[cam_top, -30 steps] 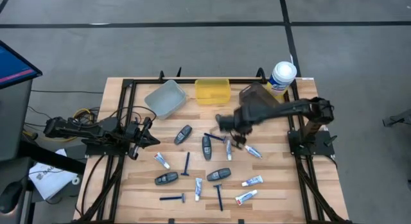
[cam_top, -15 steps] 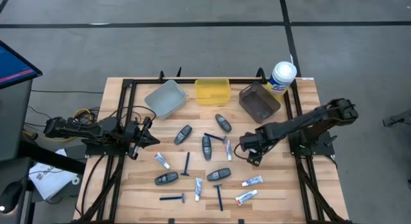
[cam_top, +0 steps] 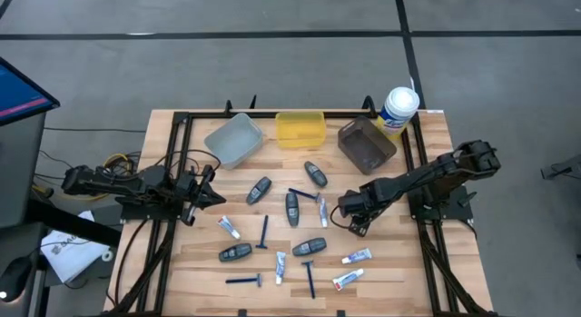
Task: Pick & Place Travel size toiletries
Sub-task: Put the white toothpaste into the yellow bin
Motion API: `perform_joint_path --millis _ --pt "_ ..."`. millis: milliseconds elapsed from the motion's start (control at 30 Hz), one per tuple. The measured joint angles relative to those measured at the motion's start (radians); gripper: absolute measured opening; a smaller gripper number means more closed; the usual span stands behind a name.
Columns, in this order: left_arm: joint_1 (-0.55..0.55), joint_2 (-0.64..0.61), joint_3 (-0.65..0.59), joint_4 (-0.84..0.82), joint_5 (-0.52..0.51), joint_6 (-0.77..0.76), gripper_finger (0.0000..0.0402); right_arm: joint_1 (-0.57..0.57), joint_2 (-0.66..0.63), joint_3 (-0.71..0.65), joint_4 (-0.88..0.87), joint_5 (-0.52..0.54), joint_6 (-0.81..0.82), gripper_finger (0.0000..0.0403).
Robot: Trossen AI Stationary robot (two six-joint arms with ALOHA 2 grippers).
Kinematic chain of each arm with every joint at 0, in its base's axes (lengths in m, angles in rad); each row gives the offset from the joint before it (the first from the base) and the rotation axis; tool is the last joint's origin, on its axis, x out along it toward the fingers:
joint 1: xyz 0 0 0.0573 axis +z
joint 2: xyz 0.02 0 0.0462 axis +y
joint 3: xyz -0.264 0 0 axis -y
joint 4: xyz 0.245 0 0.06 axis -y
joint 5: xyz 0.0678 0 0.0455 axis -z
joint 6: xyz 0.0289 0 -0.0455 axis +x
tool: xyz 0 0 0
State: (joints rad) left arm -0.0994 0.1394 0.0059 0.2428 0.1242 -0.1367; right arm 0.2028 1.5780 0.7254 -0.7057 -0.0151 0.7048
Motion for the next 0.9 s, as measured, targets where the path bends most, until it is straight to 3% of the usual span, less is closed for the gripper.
perform_joint_path --millis 167,300,633,900 --pt "0.000 0.000 0.000 0.002 0.000 0.000 0.0001 -0.003 -0.011 -0.002 -0.008 -0.007 0.003 0.0106" --pt "0.000 0.000 0.000 0.007 0.000 0.000 0.0001 -0.003 -0.022 0.003 -0.006 -0.023 0.002 0.0063" --pt "0.000 0.000 0.000 0.010 0.000 0.000 0.0001 -0.029 -0.043 0.161 -0.048 -0.047 -0.106 0.0035" --pt "0.000 0.000 0.000 0.013 0.000 0.000 0.0001 -0.176 -0.046 0.408 -0.107 -0.038 -0.283 0.0033"
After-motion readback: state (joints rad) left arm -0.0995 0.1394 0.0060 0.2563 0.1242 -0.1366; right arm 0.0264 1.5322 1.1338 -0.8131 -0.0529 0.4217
